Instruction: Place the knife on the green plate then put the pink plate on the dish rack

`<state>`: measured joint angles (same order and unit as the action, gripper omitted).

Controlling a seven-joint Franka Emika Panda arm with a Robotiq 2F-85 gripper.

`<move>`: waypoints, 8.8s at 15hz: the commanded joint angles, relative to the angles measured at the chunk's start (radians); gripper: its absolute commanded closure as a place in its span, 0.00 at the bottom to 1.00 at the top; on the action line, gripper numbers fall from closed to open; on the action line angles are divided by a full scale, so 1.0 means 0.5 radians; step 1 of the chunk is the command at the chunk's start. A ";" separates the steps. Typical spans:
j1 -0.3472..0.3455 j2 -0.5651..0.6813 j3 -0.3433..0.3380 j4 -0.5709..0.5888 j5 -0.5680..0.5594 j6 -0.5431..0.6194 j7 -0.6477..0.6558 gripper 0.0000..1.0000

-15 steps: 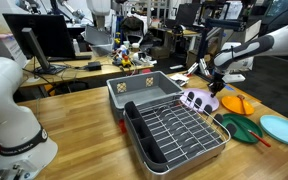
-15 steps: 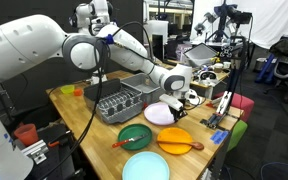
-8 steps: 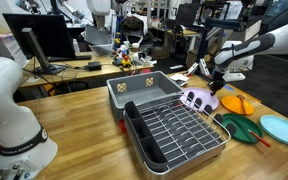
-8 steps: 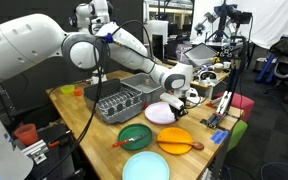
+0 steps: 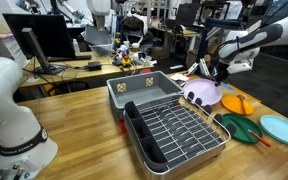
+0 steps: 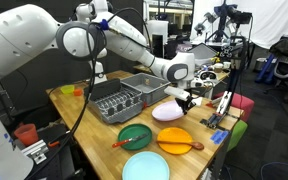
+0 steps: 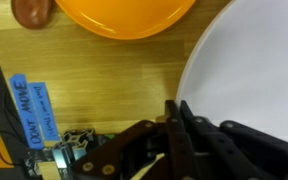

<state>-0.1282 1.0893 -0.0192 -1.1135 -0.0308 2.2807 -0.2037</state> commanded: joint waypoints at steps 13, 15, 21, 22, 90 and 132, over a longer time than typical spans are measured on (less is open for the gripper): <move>0.073 -0.851 0.021 -1.155 -0.124 0.687 0.062 0.99; 0.099 -0.991 -0.018 -1.326 -0.167 0.799 0.086 0.99; 0.163 -1.400 -0.113 -1.789 -0.317 1.153 0.112 0.99; 0.168 -1.469 -0.105 -1.871 -0.341 1.222 0.088 0.99; 0.585 -1.461 0.218 -2.329 -0.421 2.360 -0.689 0.99; 0.774 -1.560 0.105 -2.650 -0.382 2.374 -0.703 0.99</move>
<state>0.2679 0.3399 0.0142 -2.3737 -0.2135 3.4677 -0.5363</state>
